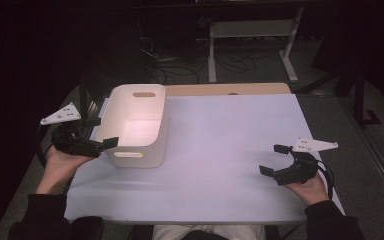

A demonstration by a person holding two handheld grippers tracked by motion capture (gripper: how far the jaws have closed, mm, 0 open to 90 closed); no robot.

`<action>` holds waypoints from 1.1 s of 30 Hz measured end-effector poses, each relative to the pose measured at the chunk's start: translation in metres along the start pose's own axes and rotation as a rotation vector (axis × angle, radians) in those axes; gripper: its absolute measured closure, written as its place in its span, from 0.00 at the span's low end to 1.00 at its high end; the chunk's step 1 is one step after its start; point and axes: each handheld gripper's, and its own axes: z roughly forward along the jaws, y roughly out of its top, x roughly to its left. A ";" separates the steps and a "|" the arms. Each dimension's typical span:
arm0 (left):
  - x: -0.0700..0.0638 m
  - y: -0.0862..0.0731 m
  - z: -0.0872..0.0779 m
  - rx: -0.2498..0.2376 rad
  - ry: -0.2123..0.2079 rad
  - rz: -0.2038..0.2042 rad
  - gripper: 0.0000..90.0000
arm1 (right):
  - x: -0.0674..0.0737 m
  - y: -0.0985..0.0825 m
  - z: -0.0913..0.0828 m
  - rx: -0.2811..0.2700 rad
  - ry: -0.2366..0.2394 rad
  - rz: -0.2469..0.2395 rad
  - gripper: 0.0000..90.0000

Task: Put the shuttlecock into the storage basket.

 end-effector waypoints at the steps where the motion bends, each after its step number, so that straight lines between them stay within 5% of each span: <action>1: 0.000 -0.001 0.000 -0.001 0.002 -0.003 0.00 | 0.000 0.000 0.000 -0.002 0.000 -0.001 0.00; 23: -0.018 -0.032 -0.001 -0.060 0.024 0.028 0.00 | 0.000 0.000 0.000 0.002 0.002 -0.001 0.00; 33: -0.031 -0.042 -0.001 -0.044 0.010 0.043 0.00 | 0.000 0.000 0.000 0.004 0.001 -0.002 0.00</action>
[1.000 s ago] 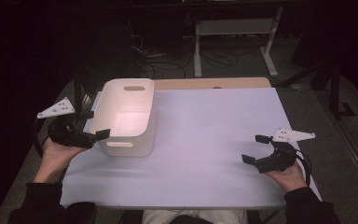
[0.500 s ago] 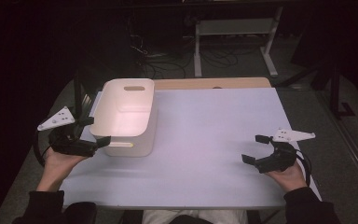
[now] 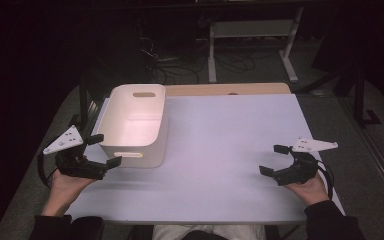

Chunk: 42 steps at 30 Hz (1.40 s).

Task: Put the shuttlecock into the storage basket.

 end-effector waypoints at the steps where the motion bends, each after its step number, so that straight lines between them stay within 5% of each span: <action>1: -0.002 -0.001 0.000 0.000 -0.002 0.000 0.00 | 0.000 0.000 0.000 0.001 0.001 -0.001 0.00; 20: -0.018 -0.028 0.000 0.004 0.008 0.003 0.00 | 0.000 0.000 0.000 0.001 -0.001 0.001 0.00; 42: -0.013 -0.058 0.003 -0.001 0.038 -0.030 0.01 | 0.000 0.000 0.000 0.003 0.000 -0.001 0.00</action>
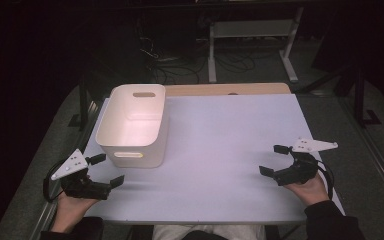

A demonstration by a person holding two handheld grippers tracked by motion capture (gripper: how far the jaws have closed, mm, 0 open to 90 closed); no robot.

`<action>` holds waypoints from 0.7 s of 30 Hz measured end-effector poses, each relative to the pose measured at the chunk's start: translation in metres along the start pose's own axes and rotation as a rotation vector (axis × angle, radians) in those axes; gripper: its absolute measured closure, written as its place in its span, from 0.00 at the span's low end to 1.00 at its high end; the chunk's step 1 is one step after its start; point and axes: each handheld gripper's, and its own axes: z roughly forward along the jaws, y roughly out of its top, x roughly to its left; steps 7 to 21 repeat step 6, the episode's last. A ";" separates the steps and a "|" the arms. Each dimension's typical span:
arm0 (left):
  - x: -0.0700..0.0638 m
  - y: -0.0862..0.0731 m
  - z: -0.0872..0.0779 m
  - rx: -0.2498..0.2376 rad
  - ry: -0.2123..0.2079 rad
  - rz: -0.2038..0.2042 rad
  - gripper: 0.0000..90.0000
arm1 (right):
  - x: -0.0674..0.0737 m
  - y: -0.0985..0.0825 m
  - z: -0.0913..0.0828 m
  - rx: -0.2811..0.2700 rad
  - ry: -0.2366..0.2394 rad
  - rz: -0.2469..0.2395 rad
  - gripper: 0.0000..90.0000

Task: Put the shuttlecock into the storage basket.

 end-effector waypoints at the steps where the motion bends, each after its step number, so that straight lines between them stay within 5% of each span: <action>1: 0.000 0.000 0.000 0.000 0.000 0.000 0.01 | 0.000 0.000 0.000 0.000 0.000 0.000 0.00; 21: 0.003 -0.004 0.001 0.002 0.001 -0.017 0.01 | -0.001 0.000 0.000 0.000 0.001 -0.002 0.00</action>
